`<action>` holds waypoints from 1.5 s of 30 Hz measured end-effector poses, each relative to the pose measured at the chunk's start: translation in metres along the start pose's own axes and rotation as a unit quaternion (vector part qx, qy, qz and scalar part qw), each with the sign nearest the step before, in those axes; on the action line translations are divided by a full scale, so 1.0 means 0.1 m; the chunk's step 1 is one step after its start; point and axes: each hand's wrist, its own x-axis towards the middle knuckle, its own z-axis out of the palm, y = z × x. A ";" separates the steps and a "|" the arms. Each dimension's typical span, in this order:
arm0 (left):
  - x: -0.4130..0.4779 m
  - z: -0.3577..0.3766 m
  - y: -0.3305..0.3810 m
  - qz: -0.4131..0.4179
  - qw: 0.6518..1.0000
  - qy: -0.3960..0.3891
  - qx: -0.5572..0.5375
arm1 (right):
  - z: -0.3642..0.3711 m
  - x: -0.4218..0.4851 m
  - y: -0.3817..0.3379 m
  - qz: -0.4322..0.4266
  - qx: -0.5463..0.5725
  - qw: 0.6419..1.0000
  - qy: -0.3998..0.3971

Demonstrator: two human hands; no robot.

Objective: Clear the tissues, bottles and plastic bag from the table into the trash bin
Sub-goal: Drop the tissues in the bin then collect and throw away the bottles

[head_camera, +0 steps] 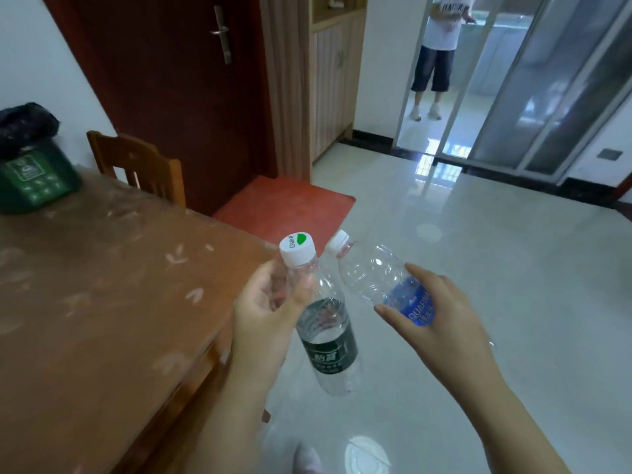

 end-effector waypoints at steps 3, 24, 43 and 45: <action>0.61 0.07 -0.04 -0.002 1.000 0.003 -0.025 | 0.10 0.59 -0.05 -0.002 -0.009 1.000 0.007; 3.74 1.28 -0.86 -0.006 0.994 0.084 0.071 | 0.88 4.14 0.84 -0.048 0.046 0.996 -0.056; 5.91 0.39 -1.33 0.007 0.956 0.255 0.144 | 2.62 6.64 0.02 -0.171 0.055 0.961 -0.209; 6.19 0.15 -1.29 0.004 0.952 0.275 0.135 | 2.86 6.91 -0.28 -0.199 0.049 0.954 -0.218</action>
